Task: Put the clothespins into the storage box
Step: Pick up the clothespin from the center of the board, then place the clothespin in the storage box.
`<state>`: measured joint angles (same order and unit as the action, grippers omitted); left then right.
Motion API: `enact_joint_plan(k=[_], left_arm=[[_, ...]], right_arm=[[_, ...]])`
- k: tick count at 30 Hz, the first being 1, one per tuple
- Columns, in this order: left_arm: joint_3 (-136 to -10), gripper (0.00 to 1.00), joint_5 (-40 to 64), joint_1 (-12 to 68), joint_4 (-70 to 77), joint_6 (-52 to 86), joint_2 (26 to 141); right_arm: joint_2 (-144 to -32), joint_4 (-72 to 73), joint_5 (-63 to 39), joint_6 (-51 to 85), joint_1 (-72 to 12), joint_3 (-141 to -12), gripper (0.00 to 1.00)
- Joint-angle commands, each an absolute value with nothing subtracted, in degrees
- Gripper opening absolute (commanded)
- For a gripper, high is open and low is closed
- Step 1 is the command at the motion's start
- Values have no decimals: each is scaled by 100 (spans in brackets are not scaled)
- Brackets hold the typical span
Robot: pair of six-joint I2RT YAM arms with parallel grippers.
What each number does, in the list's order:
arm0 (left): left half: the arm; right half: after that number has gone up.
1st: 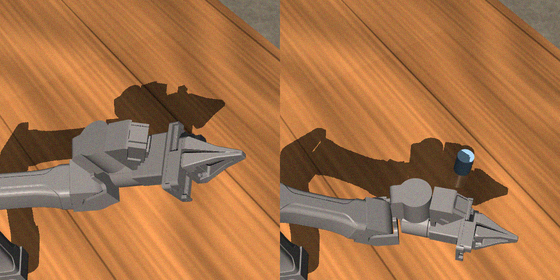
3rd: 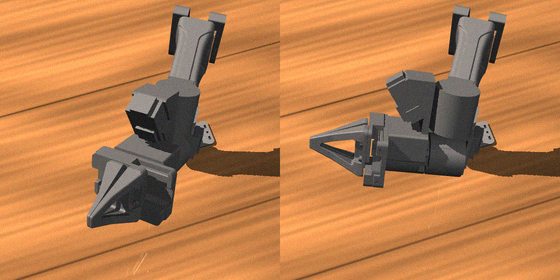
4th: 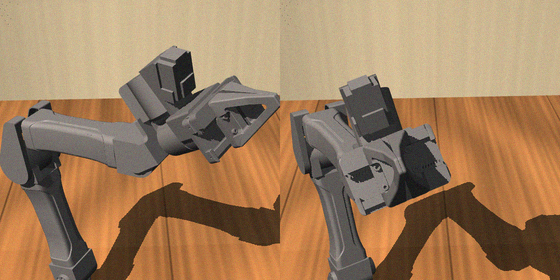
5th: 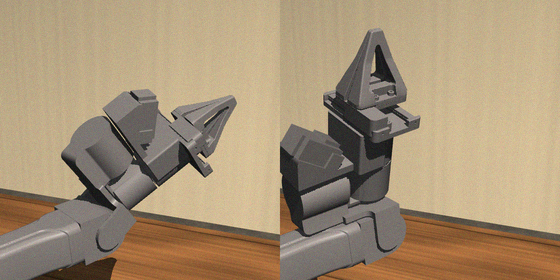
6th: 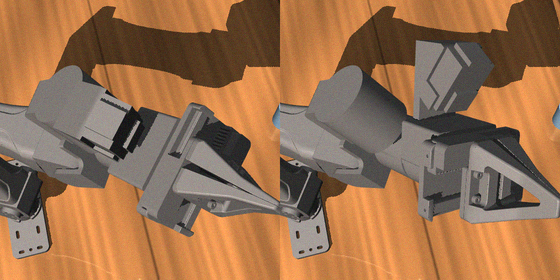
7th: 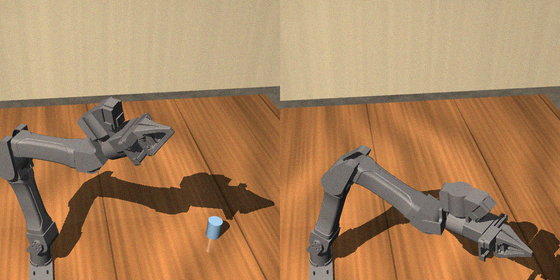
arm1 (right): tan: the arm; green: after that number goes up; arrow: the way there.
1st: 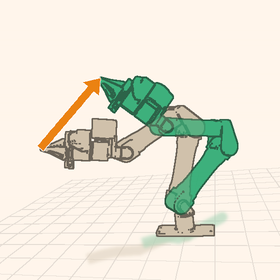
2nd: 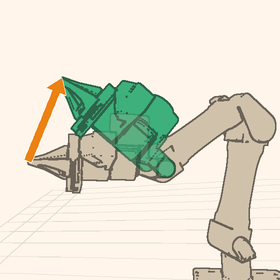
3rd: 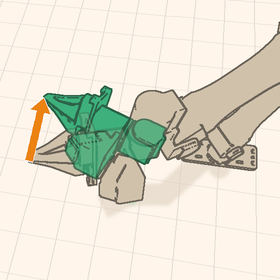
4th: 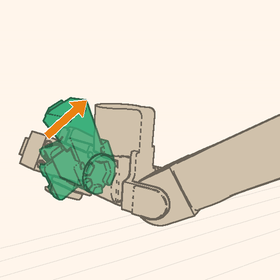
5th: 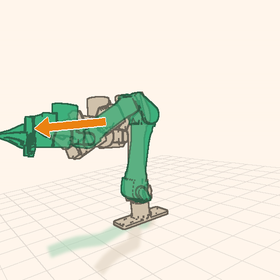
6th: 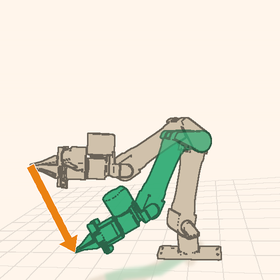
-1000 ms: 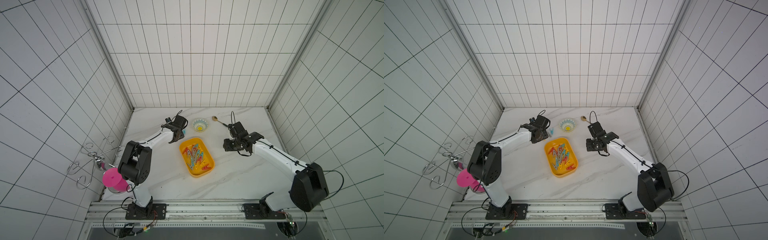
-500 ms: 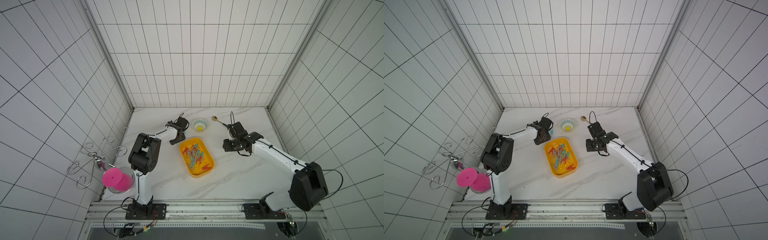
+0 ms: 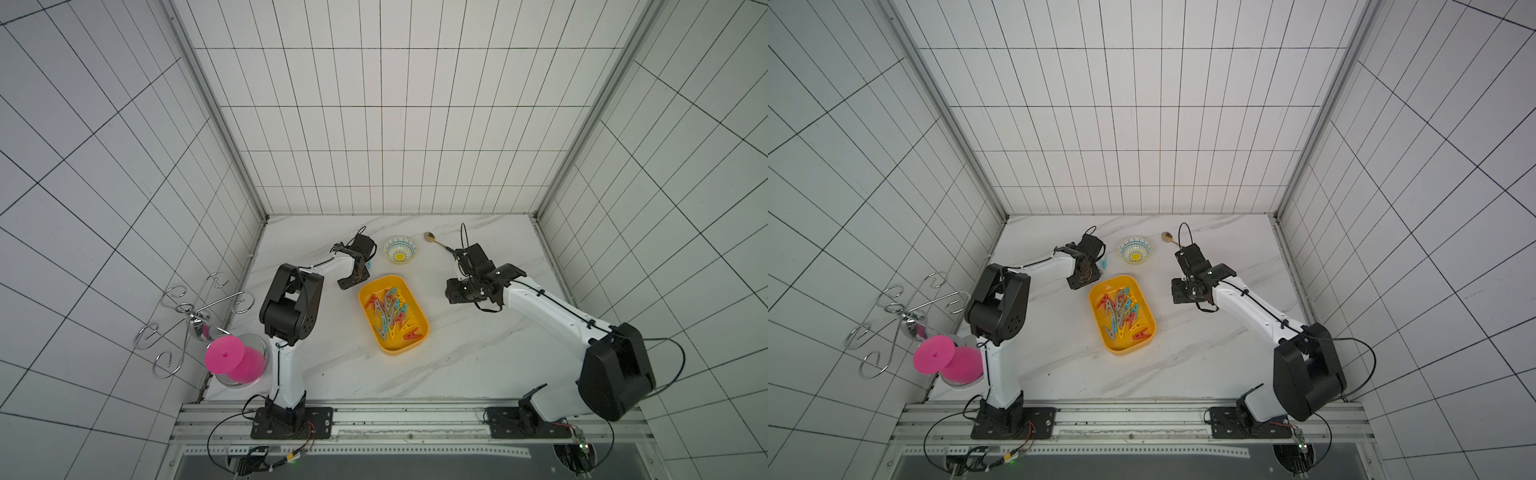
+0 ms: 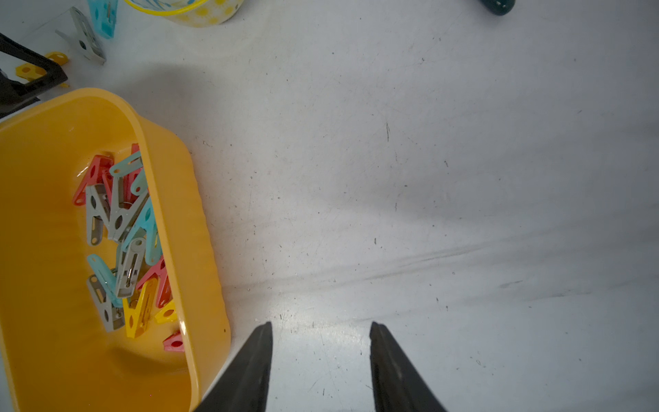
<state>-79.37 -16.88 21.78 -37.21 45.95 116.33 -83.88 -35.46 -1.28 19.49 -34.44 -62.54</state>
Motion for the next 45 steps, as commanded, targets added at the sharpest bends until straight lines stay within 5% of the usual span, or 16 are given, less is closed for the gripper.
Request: enact_joint_plan(k=[1,20,29,36,45], left_arm=[[-7856,41,-1744,2122,-3700,4537,11589],[-6905,2,-1771,1999,-3566,4439,10411],[-7154,4,-1652,3198,-3789,4116,9529],[-7371,4,-1582,4569,-3879,4189,9949],[-7419,5,-1278,5183,-3691,4367,10818]], right_arm=[[-8420,-3604,-174,1889,-3407,-6374,48],[-8333,-3568,-246,1951,-3413,-6287,48],[-8299,-3533,-45,1959,-3391,-6261,49],[-8064,-3489,141,2008,-3137,-6231,51],[-7940,-3507,84,1995,-2954,-6127,51]])
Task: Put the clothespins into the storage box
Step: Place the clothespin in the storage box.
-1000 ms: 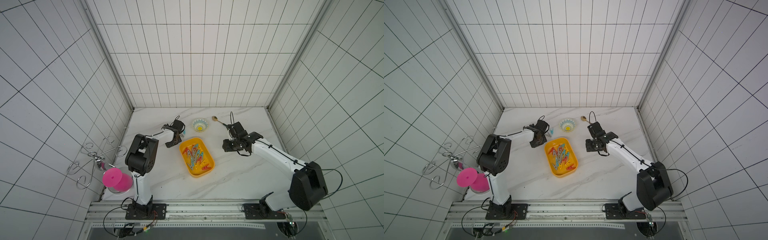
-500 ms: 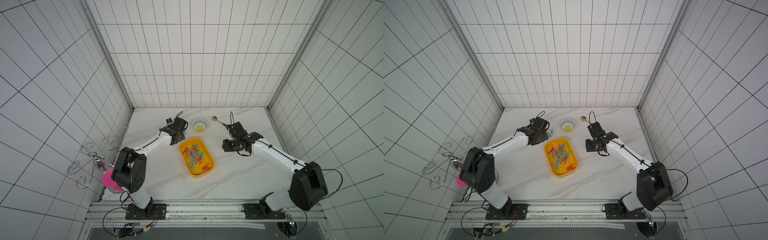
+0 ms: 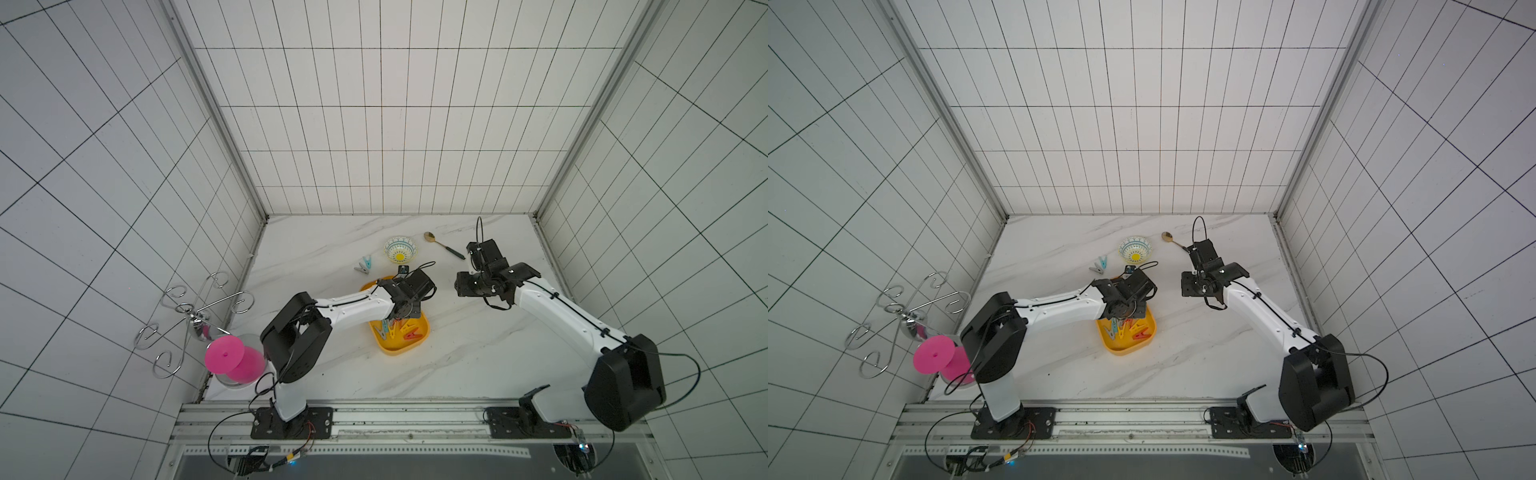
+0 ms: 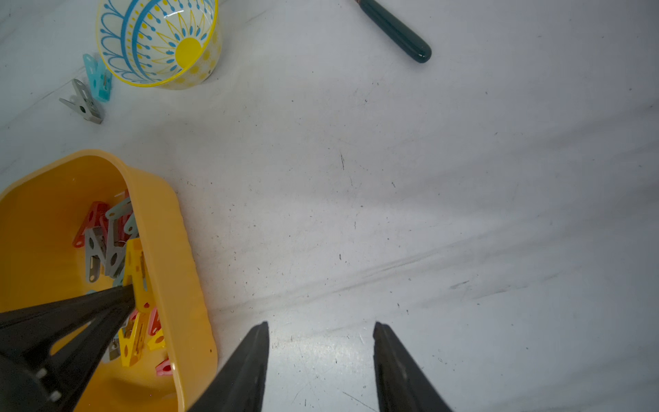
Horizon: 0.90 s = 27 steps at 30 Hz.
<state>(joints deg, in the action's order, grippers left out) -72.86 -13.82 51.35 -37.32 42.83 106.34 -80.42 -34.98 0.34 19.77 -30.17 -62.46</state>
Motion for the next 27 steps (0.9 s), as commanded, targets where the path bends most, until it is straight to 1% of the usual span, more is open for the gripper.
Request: enact_joint_plan(k=[1,7,10,14,17,19,22,27], left_arm=[[-7417,5,-1230,5193,-3670,4377,10872],[-7364,8,-1171,5236,-3604,4346,11004],[-7320,13,-1083,5245,-3597,4286,10897],[-7271,22,-1164,5245,-3697,4207,10556],[-7376,25,-1352,5131,-3875,4108,10285],[-7434,26,-1326,4939,-3929,4074,10114],[-7440,30,-1245,4474,-3912,4043,9863],[-7471,38,-1191,3408,-3744,4090,9777]], right_arm=[[-7945,-3507,71,1998,-2953,-6126,51],[-8018,-3507,28,1977,-2939,-6158,51],[-8079,-3507,0,1969,-2946,-6188,51],[-8129,-3507,-18,1963,-2948,-6248,51],[-8156,-3511,-57,1960,-2948,-6297,51],[-8165,-3515,-79,1952,-2951,-6312,51],[-8157,-3536,-78,1910,-2951,-6330,51],[-8215,-3630,-231,1863,-2973,-6417,51]])
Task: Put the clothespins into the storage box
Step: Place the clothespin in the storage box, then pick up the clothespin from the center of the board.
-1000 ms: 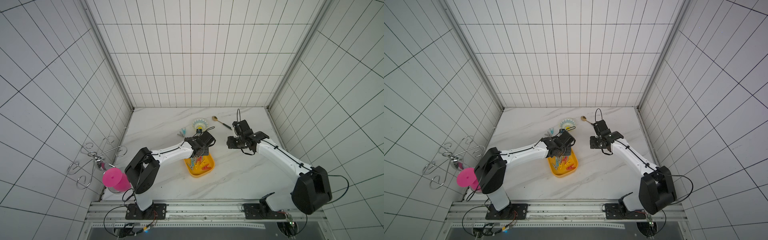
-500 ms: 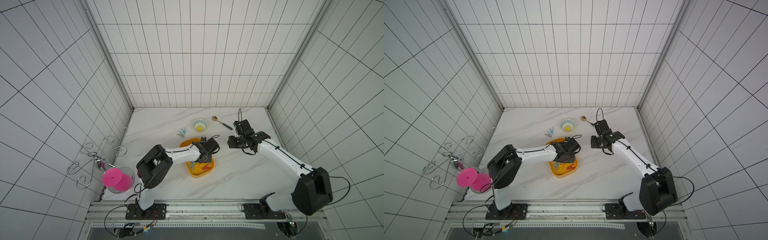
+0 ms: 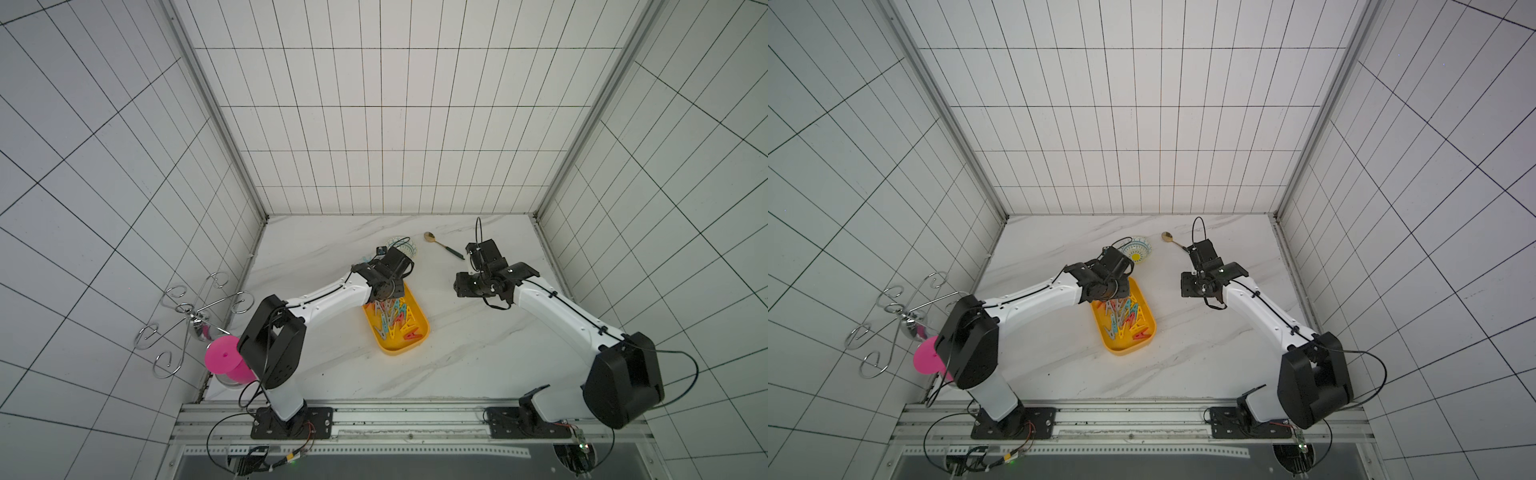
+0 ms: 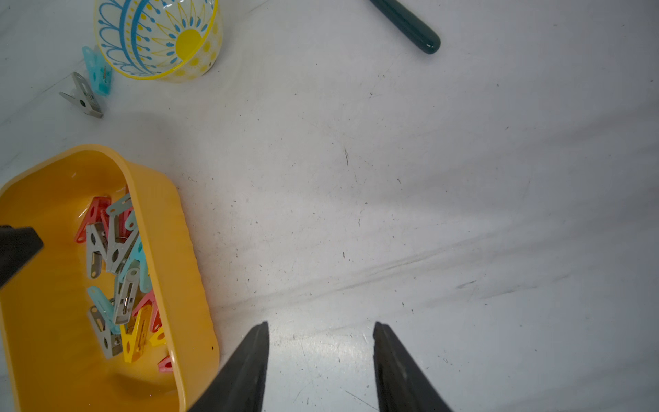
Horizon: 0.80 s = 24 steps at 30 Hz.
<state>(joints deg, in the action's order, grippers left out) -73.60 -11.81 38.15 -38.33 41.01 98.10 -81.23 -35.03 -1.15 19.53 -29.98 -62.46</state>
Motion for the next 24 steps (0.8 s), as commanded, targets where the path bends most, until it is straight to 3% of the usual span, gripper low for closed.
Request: enact_joint_plan(k=[1,8,24], left_arm=[[-7508,40,-1168,3186,-3711,4132,9860],[-8105,41,-1236,2353,-3673,4183,10776],[-8620,41,-1206,1969,-3411,4289,12033]], right_arm=[[-8247,-3622,-275,1863,-3014,-6438,51],[-8606,-3734,-171,1767,-3509,-6705,51],[-8697,-3762,-44,1591,-3538,-6741,51]])
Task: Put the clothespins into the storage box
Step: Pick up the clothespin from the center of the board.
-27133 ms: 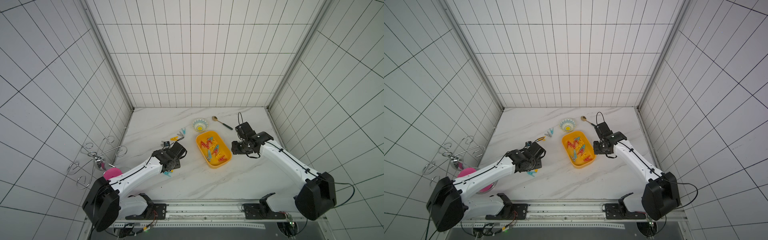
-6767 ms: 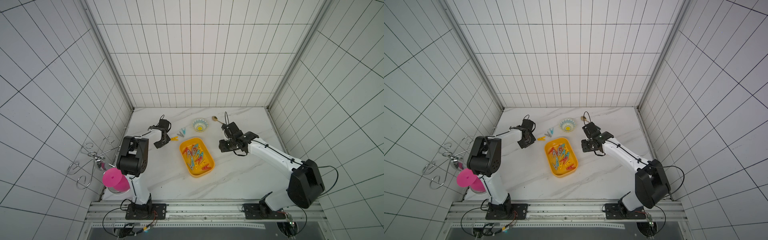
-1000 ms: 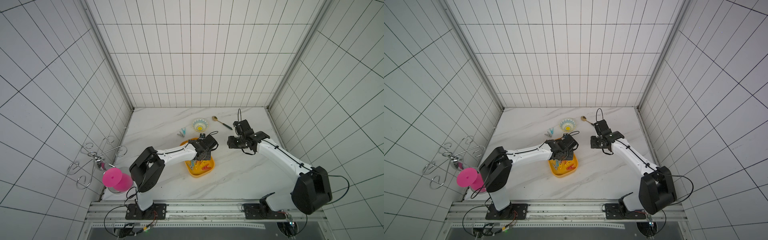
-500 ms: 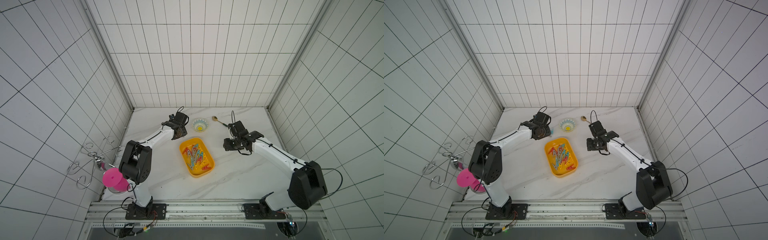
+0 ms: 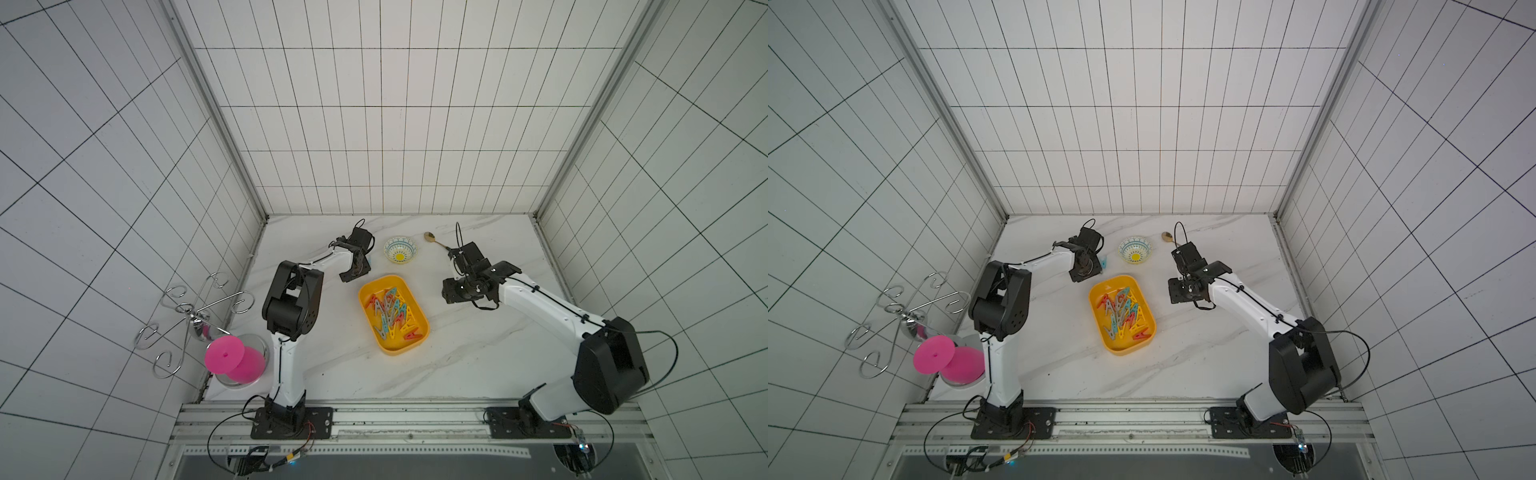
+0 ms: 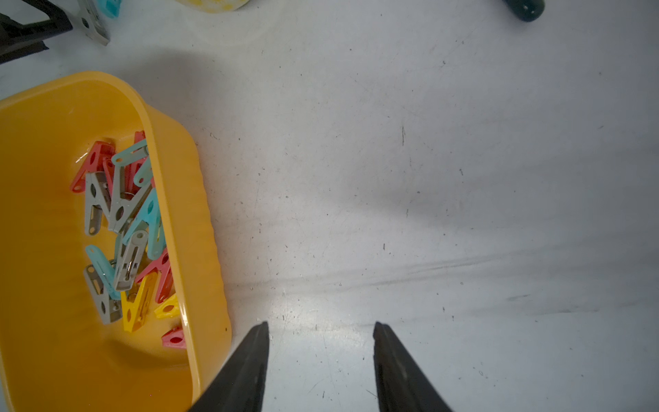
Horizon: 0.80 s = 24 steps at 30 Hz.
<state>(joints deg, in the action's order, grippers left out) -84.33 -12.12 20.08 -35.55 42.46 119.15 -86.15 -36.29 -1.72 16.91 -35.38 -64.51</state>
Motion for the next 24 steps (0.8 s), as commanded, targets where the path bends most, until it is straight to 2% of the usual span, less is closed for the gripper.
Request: enact_joint_plan(k=[1,9,24], left_arm=[[-8613,41,-1200,1956,-3380,4298,12039],[-8368,41,-1294,1907,-3132,4428,11830],[-8785,40,-1128,1898,-3334,4307,12358]], right_arm=[[-8722,-3762,-50,1586,-3539,-6749,51],[-8927,-3744,-62,1525,-3533,-6804,51],[-8996,-3727,-123,1468,-3503,-6768,51]])
